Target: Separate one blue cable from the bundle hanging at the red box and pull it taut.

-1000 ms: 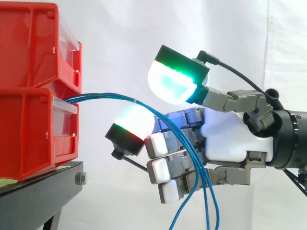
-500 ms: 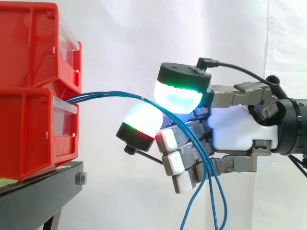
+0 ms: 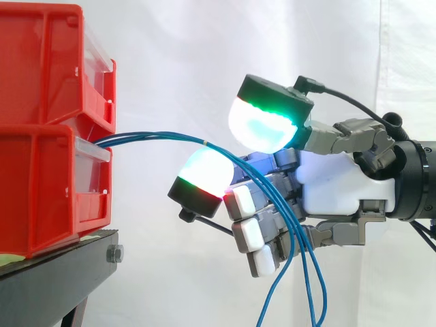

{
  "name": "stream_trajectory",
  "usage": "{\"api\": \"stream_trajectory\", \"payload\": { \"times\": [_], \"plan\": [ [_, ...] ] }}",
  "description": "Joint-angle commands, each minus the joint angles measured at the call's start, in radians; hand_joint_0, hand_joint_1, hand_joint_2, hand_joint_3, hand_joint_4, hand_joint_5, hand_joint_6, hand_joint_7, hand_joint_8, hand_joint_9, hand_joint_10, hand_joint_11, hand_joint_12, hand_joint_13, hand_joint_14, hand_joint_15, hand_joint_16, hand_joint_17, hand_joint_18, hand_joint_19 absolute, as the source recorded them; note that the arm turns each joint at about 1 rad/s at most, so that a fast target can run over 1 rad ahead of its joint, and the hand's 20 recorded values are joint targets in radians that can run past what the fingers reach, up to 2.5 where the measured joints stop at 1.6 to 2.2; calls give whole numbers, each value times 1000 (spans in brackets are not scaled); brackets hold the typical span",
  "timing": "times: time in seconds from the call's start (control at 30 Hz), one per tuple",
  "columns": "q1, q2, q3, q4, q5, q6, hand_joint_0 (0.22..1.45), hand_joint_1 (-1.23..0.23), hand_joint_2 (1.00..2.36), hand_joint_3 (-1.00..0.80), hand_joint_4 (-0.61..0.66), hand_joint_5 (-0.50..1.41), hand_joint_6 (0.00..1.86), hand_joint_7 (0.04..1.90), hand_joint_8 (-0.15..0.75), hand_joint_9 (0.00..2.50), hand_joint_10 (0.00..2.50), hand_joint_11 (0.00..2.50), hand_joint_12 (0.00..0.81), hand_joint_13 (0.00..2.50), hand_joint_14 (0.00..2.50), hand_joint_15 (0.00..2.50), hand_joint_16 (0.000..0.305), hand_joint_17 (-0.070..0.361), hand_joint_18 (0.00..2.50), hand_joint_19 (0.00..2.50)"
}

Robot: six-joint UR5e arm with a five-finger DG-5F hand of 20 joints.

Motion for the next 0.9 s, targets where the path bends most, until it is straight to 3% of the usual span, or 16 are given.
{"api": "stream_trajectory", "payload": {
  "times": [0.0, 0.13, 0.3, 0.37, 0.87],
  "plan": [
    [0, 0, 0, 0, 3, 4, 587, -696, 1000, -496, 198, -203, 830, 944, 336, 955, 14, 669, 366, 1056, 18, 528, 43, 97, 926, 592],
    [0, 0, 0, 0, 3, 7, 592, -747, 1000, -500, 187, -195, 832, 964, 339, 988, 16, 685, 361, 1074, 17, 526, 43, 96, 948, 589],
    [5, 0, 0, 3, 3, 13, 657, -817, 1015, -252, 107, -204, 857, 1079, 334, 1002, 15, 765, 364, 1097, 20, 556, 42, 95, 967, 598],
    [8, 0, 0, 5, 5, 16, 688, -843, 1018, -196, 128, -216, 888, 1042, 328, 966, 17, 802, 362, 1094, 20, 573, 43, 97, 984, 590],
    [10, 0, -2, 5, 3, 24, 731, -887, 1000, -500, 167, -209, 903, 1005, 334, 1030, 17, 874, 357, 1110, 19, 573, 42, 94, 1011, 572]
  ]
}}
